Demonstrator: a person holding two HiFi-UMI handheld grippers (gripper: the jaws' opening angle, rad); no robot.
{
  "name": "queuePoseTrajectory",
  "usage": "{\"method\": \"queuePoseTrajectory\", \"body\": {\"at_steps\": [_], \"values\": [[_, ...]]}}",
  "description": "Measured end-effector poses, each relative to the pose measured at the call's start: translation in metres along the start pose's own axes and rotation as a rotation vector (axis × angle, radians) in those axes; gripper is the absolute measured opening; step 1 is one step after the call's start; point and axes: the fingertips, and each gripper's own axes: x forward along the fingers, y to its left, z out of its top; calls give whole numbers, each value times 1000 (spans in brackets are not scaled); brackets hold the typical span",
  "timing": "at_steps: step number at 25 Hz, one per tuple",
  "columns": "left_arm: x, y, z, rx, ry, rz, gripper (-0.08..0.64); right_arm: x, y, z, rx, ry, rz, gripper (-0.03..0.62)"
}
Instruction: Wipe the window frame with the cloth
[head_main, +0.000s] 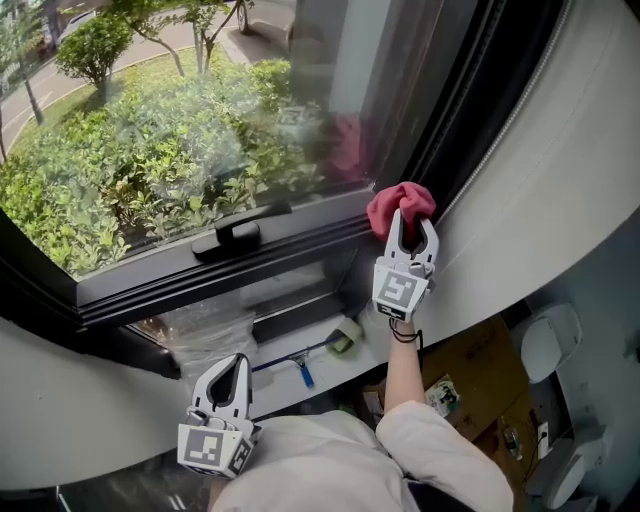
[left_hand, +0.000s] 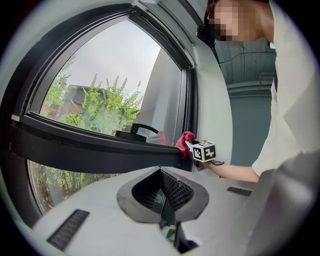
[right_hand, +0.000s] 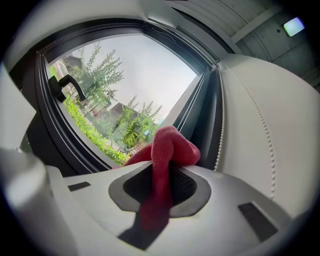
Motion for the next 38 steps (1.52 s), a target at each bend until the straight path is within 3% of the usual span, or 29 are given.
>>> {"method": "queuePoseTrajectory", "body": {"at_steps": [11,15,19,25,38], "values": [[-11,31,1,60,-2,90,9,-2,7,-23,43,43,26,86],[-42,41,13,63,26,216,9,-7,14,-35,72,89,92,86],[-59,75,11,92,-17,310,8,-3,11,-33,81,51,57,86],[-92,82,-12,77,30,445,8,-6,14,-31,87,35,93,87],[-76,51,-27,72,9,455,8,-12,15,-31,74,1,138,87]]}}
